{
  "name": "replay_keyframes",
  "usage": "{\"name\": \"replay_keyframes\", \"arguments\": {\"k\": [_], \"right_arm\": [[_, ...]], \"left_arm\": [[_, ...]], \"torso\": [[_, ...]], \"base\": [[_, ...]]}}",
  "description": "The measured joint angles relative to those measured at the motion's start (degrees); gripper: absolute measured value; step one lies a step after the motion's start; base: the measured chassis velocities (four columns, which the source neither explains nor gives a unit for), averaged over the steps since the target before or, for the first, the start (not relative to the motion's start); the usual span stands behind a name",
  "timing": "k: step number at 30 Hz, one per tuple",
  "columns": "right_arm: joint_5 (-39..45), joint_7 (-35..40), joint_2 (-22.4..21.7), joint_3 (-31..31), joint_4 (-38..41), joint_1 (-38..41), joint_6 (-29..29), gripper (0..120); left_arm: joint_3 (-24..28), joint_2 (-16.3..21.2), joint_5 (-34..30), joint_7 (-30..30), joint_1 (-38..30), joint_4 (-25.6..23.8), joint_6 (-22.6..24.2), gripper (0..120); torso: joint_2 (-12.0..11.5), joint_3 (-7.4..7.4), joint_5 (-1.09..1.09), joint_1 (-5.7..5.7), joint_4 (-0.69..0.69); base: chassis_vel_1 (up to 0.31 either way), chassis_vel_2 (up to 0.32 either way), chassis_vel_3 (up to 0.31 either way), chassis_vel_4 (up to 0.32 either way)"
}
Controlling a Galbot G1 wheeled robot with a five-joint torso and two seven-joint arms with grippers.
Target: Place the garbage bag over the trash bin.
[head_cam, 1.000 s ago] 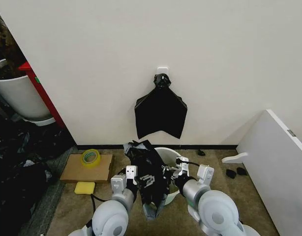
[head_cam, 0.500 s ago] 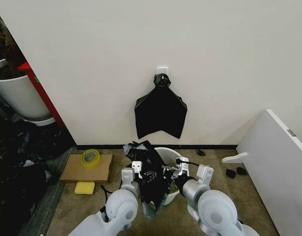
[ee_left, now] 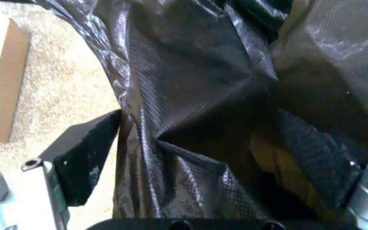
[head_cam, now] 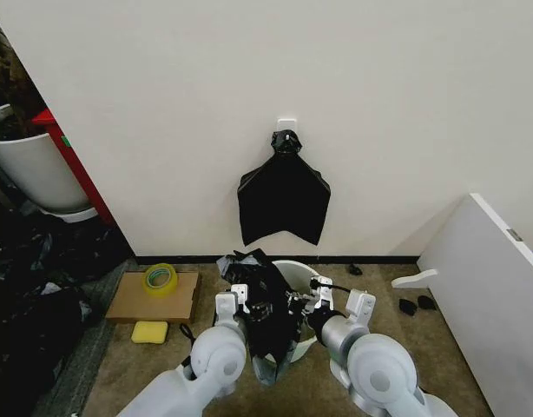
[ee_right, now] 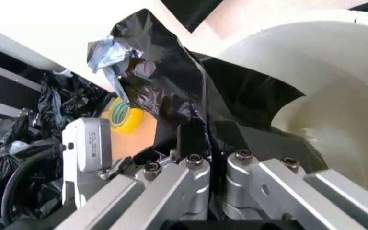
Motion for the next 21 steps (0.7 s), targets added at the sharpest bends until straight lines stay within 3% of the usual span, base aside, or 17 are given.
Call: {"name": "replay_keyframes", "arguments": {"k": [21], "right_arm": [[-0.4,0.1,0.0,0.8,0.7,-0.6,0.2,0]], "left_arm": [[0.7,-1.3,-0.9,-4.2,-0.5,3.4,0.9,20]], "torso": [[0.0,-0.01,0.01,0.00,0.00]], "base": [[0.000,0.000,0.000,0.000]]}}
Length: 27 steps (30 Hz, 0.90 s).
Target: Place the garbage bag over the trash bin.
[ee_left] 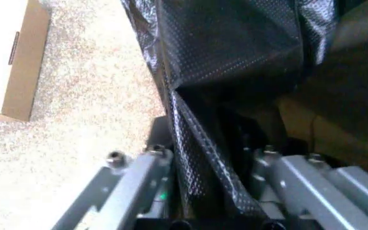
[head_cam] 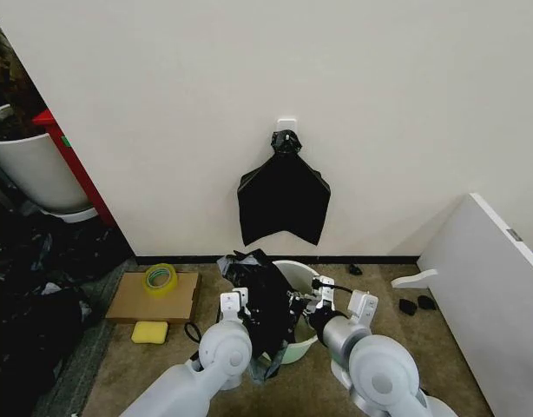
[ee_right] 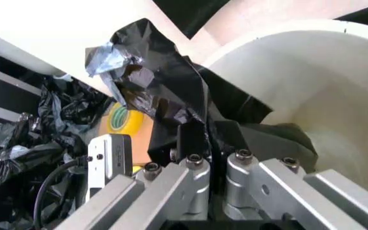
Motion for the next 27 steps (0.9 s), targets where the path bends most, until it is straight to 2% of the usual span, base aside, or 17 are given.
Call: {"name": "replay_keyframes", "arguments": {"k": [2,6,13,22,27], "right_arm": [[0.0,0.0,0.0,0.0,0.0,0.0,0.0,0],[0.0,-0.1,0.0,0.0,-0.2,-0.2,0.0,0],[-0.7,-0.2,-0.1,0.3,-0.6,-0.2,0.1,0],[-4.8,-0.2,-1.7,2.5,1.5,-1.6,0.4,0],[-6.9,-0.2,-2.9,3.8,3.0,-3.1,0.3,0]], "left_arm": [[0.0,0.0,-0.4,-0.3,-0.1,0.2,-0.1,10],[-0.5,-0.3,-1.0,-0.3,-0.3,0.6,-0.4,1],[-2.7,0.0,-1.4,1.2,0.9,0.3,-3.1,1],[-8.2,1.6,-1.5,3.8,2.7,-1.9,-10.6,1],[-10.0,2.6,-1.6,4.3,4.7,-3.5,-12.0,1]], "torso": [[0.0,0.00,0.00,0.00,0.00],[0.0,0.00,-0.04,0.00,-0.02],[0.0,0.01,-0.03,0.00,-0.01],[0.0,0.01,-0.01,0.00,0.00],[0.0,0.01,-0.01,0.00,-0.01]], "base": [[0.000,0.000,0.000,0.000],[0.000,0.000,0.000,0.000],[0.000,0.000,0.000,0.000],[0.000,0.000,0.000,0.000],[0.000,0.000,0.000,0.000]]}}
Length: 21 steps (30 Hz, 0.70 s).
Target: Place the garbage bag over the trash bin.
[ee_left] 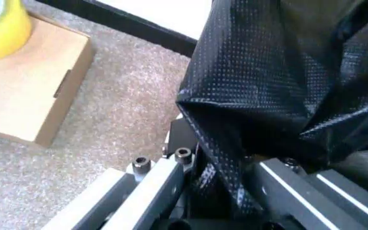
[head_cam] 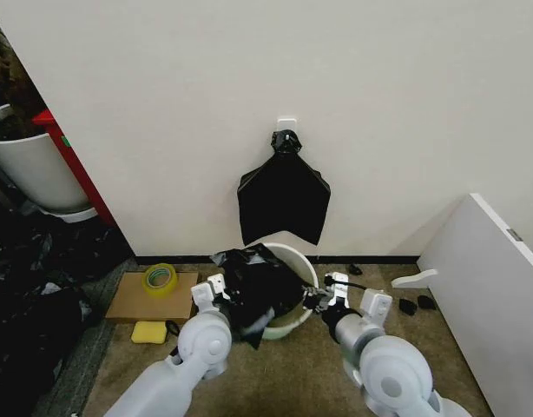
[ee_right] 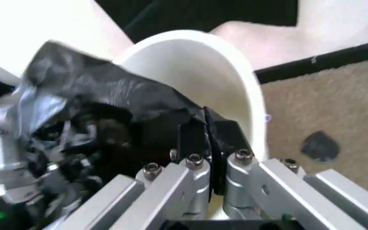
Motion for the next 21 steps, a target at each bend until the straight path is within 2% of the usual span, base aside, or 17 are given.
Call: {"name": "replay_keyframes", "arguments": {"k": [4,16,21], "right_arm": [[-1.3,0.0,-1.5,0.7,0.0,-0.2,-0.3,0],[-4.0,-0.6,-3.0,2.0,-0.7,-1.9,-0.8,0],[-7.6,-3.9,-3.6,1.5,1.3,-3.1,-1.1,0]], "left_arm": [[-3.0,0.5,-0.3,0.4,3.2,-2.2,-0.3,1],[-4.8,1.9,-0.9,0.7,4.7,-5.2,0.1,1],[-4.8,2.2,-0.5,1.0,5.1,-6.3,0.8,1]], "torso": [[0.0,0.00,0.01,0.00,0.03],[0.0,-0.01,0.00,0.00,0.01],[0.0,-0.01,0.00,0.00,0.01]], "base": [[0.000,0.000,0.000,0.000],[0.000,0.000,0.000,0.000],[0.000,0.000,0.000,0.000]]}}
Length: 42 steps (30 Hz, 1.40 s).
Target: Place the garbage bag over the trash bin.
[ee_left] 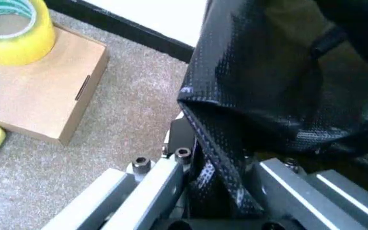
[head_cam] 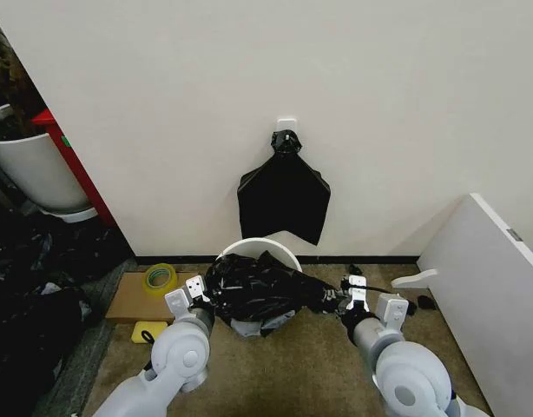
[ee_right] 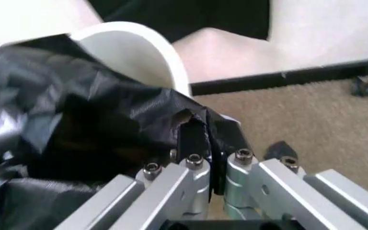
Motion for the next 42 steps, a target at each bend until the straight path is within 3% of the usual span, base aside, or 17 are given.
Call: {"name": "replay_keyframes", "arguments": {"k": [5,7,8,11,13,18,19,21,29,32,36,42], "right_arm": [[-9.6,-6.0,-1.5,-0.5,1.9,-1.7,0.9,10],[-17.0,-10.1,-3.2,-1.0,3.2,-2.9,1.2,22],[-17.0,-10.1,-3.2,-1.0,3.2,-2.9,1.2,22],[-29.7,-16.6,-5.7,-1.1,3.3,-4.8,3.2,36],[-32.6,-17.9,-6.4,-1.1,3.3,-5.2,3.9,39],[-51.5,-25.8,-9.3,-1.4,2.3,-6.3,10.5,61],[-51.5,-25.8,-9.3,-1.4,2.3,-6.3,10.5,61],[-58.7,-28.3,-9.8,-2.0,1.6,-5.6,13.7,73],[-68.9,-32.7,-10.6,-4.1,1.7,-3.0,17.4,98],[-71.2,-33.4,-11.1,-4.8,-0.2,-1.7,18.3,95],[-70.8,-33.3,-11.0,-6.6,-1.7,0.2,17.3,77],[-70.7,-33.1,-10.7,-7.4,-3.3,0.9,16.4,60]], "left_arm": [[-0.1,0.5,0.9,0.7,0.4,-1.3,1.0,1],[-0.2,1.2,1.4,1.1,0.6,-2.4,2.2,1],[-0.2,1.2,1.4,1.1,0.6,-2.4,2.2,1],[-0.2,2.0,1.0,1.1,0.6,-3.9,3.5,1],[-0.2,2.2,0.7,1.1,0.6,-4.2,3.7,1],[-0.4,2.8,-1.9,0.1,0.3,-6.1,4.9,1],[-0.4,2.8,-1.9,0.1,0.3,-6.1,4.9,1],[-0.3,3.0,-2.8,-0.5,-0.1,-6.7,5.5,1],[1.3,2.4,-4.1,-1.3,-2.1,-6.2,6.0,1],[2.2,2.0,-4.3,-1.4,-2.9,-5.9,6.5,1],[4.0,1.6,-2.1,-1.4,-3.8,-5.3,7.0,1],[5.3,1.2,-1.0,-1.2,-4.1,-4.9,7.2,1]], "torso": [[0.0,0.00,0.00,0.00,0.00],[0.0,0.00,0.00,0.00,0.00],[0.0,0.00,0.00,0.00,0.00],[0.0,0.00,0.01,0.00,-0.01],[0.0,0.00,0.00,0.00,0.00],[0.0,0.00,0.00,0.00,0.00],[0.0,0.00,0.00,0.00,0.00],[0.0,0.00,0.01,0.00,0.00],[0.0,0.00,-0.01,0.00,0.00],[0.0,0.00,0.01,0.00,-0.01],[0.0,0.00,0.00,0.00,0.00],[0.0,0.00,0.00,0.00,0.00]], "base": [[0.000,0.000,0.000,0.000],[0.000,0.000,0.000,0.000],[0.000,0.000,0.000,0.000],[0.000,0.000,0.000,0.000],[0.000,0.000,0.000,0.000],[0.000,0.000,0.000,0.000],[0.000,0.000,0.000,0.000],[0.000,0.000,0.000,0.000],[0.000,0.000,0.000,0.000],[0.000,0.000,0.000,0.000],[0.000,0.000,0.000,0.000],[0.000,0.000,0.000,0.000]]}}
